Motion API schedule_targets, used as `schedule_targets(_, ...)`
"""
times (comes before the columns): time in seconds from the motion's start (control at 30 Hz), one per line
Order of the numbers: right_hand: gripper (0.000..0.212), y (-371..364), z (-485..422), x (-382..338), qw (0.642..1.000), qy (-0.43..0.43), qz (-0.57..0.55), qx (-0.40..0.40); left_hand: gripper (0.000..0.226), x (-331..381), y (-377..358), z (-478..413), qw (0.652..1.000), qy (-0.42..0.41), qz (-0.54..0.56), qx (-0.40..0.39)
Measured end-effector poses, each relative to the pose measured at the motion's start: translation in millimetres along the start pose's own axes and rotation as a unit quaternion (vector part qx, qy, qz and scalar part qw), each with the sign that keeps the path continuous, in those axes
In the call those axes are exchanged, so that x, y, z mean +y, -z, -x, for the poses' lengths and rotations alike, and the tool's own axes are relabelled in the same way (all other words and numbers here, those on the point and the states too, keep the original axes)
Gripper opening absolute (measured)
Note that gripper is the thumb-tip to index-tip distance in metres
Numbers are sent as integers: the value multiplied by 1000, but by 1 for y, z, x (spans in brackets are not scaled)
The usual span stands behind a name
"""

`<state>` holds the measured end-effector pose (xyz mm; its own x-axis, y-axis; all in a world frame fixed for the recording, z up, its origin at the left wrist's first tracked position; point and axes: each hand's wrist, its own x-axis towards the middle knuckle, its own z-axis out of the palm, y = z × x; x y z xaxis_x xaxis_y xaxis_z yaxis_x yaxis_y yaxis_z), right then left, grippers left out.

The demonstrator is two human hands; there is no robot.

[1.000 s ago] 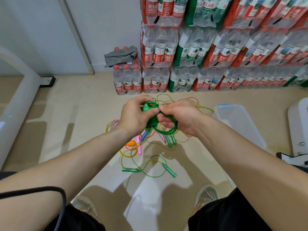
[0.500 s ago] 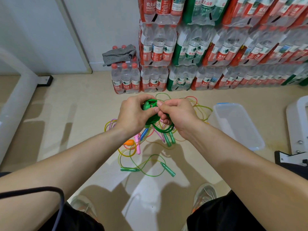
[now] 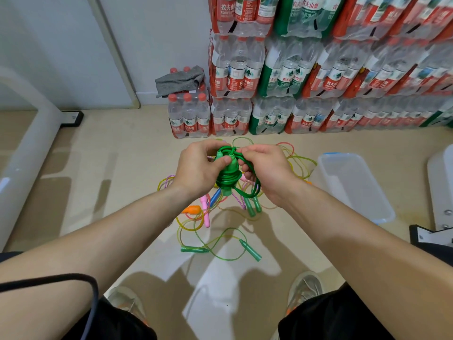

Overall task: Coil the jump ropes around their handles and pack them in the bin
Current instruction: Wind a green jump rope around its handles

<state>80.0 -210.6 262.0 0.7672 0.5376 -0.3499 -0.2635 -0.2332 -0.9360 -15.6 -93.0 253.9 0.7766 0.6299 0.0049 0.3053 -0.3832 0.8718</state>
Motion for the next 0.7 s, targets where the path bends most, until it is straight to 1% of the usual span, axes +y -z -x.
schedule_targets(0.13, 15, 3, -2, 3, 1000, -18, 0, 13, 24, -2, -3, 0, 1000, -2, -10, -11)
schedule_targets(0.2, 3, 4, -2, 4, 999, -32, -32, 23, 23, -3, -4, 1, 1000, -6, -20, -16)
schedule_targets(0.3, 16, 6, -1, 3, 994, -45, -92, 41, 22, -4, -7, 3, 999, -19, -27, -21)
schedule_targets(0.4, 13, 6, -1, 5, 994, -37, -89, 45, 24, -5, -9, 6, 999, -30, -25, -32)
schedule_targets(0.47, 11, 6, 0, 6, 995, -29, -78, 53, 25, -5, -8, 7, 998, -19, -18, -49)
schedule_targets(0.53, 10, 7, -1, 6, 996, -15, -65, 64, 26, -1, -7, 6, 997, 25, 26, -64)
schedule_targets(0.6, 12, 9, -3, 4, 995, -6, -62, 74, 21, 3, -6, 4, 986, 85, 119, -80)
schedule_targets(0.63, 13, 10, -4, 4, 995, -5, -66, 75, 24, 5, -4, 3, 979, 101, 151, -92)
schedule_targets(0.7, 13, 12, -5, 2, 995, -9, -73, 64, 23, 6, -1, 2, 973, 99, 173, -118)
